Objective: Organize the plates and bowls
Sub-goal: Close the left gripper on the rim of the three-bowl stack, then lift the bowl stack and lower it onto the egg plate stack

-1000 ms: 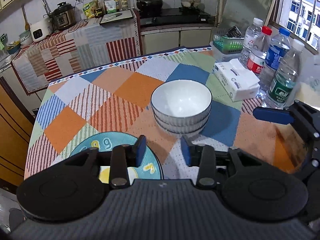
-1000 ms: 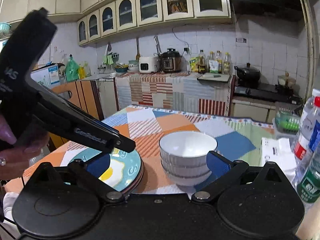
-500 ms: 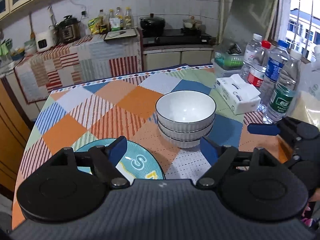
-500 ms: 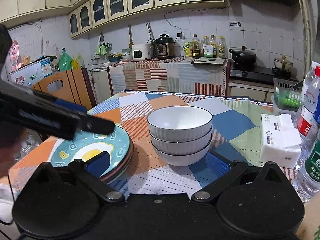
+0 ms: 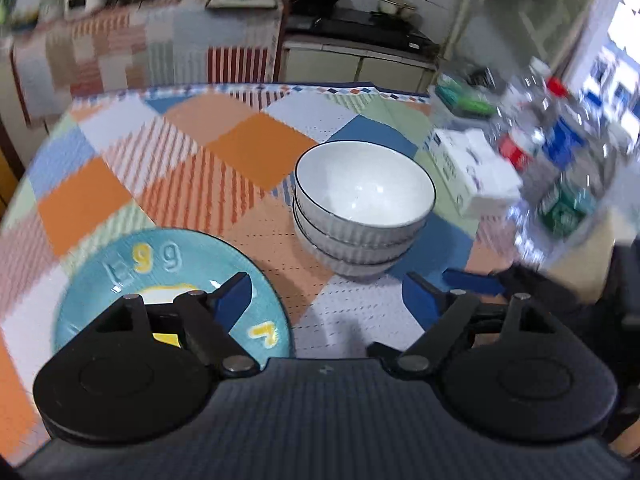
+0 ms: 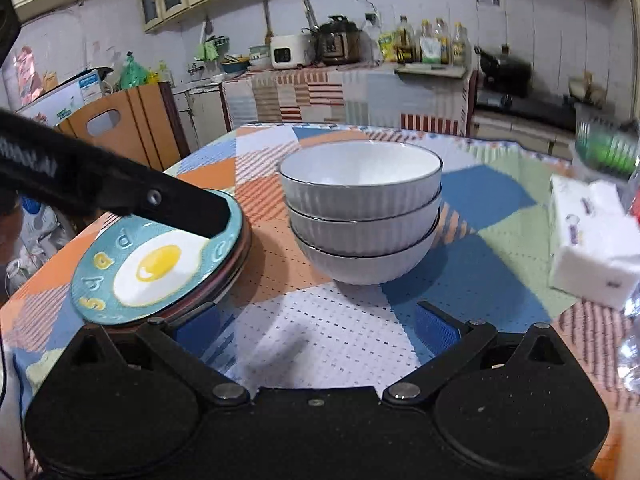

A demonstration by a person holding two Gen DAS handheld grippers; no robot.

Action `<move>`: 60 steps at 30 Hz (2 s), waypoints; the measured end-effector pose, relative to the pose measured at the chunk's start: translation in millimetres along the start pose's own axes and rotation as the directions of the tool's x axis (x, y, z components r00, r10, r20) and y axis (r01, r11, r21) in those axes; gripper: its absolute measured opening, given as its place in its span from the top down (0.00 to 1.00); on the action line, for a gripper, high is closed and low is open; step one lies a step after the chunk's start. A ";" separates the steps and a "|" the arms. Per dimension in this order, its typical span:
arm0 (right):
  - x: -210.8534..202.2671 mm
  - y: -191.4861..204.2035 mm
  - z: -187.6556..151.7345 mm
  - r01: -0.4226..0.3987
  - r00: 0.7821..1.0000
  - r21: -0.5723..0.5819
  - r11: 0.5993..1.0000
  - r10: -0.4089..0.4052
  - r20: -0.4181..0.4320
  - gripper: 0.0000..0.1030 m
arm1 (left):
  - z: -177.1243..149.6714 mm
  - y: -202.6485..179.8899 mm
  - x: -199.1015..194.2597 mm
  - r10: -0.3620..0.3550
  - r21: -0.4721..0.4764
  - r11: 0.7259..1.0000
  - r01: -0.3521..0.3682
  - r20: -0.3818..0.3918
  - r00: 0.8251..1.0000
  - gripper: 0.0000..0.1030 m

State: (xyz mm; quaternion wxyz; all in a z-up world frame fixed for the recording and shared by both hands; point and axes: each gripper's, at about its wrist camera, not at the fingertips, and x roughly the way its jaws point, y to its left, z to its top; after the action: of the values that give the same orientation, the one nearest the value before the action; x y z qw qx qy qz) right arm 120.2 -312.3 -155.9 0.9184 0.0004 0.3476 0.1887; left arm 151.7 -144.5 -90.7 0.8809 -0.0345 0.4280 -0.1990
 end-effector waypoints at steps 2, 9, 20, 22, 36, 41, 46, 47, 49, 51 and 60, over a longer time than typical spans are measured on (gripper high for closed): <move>11.0 -5.0 1.5 0.014 1.000 0.025 1.000 -0.014 -0.020 0.00 | 5.6 9.7 7.4 -0.039 -0.068 0.997 0.039 -0.006 0.999 0.21; 39.9 -6.1 6.7 0.069 0.996 0.088 0.994 -0.063 -0.067 0.07 | 30.0 34.0 35.9 -0.090 -0.246 0.966 0.084 -0.015 0.996 0.22; 68.7 -6.2 20.4 0.071 0.997 0.144 0.987 -0.064 -0.048 0.06 | 47.0 30.6 94.7 -0.050 -0.233 0.972 0.023 -0.114 0.992 0.24; 71.2 -4.6 21.3 0.085 0.995 0.136 0.987 -0.078 -0.058 0.08 | 44.7 31.4 99.2 -0.052 -0.248 0.969 0.022 -0.117 0.992 0.25; 78.1 -10.3 17.7 0.098 0.995 0.092 0.991 -0.101 0.024 0.08 | 38.0 30.6 107.3 -0.081 -0.199 0.979 0.056 -0.123 0.989 0.60; 72.1 -7.6 12.6 0.107 0.993 0.082 0.991 -0.110 0.034 0.09 | 33.8 27.4 102.1 -0.086 -0.165 0.984 0.065 -0.119 0.989 0.60; 65.6 -2.9 10.3 0.110 0.992 0.053 0.992 -0.113 0.049 0.09 | 28.8 28.7 94.0 -0.107 -0.177 0.981 0.085 -0.120 0.987 0.60; 63.3 -2.1 9.4 0.116 0.991 0.051 0.992 -0.118 0.055 0.09 | 28.6 28.6 91.1 -0.115 -0.173 0.980 0.094 -0.116 0.986 0.60; 57.4 -0.1 9.5 0.120 0.990 0.055 0.991 -0.124 0.070 0.09 | 28.7 27.9 84.7 -0.130 -0.170 0.979 0.110 -0.110 0.985 0.60; 51.6 1.9 9.9 0.120 0.989 0.051 0.991 -0.124 0.085 0.09 | 29.0 26.1 77.6 -0.138 -0.164 0.979 0.120 -0.103 0.985 0.60; 17.6 26.8 15.7 0.129 0.979 0.030 0.991 -0.133 0.156 0.10 | 26.7 13.6 27.7 -0.113 -0.074 0.991 0.109 -0.046 0.993 0.59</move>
State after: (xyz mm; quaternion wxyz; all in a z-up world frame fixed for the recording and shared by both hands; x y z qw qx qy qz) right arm 133.0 -279.3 -151.7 0.9535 0.0014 0.2749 0.1238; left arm 191.9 -145.4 -97.5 0.8557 -0.0846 0.4542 -0.2333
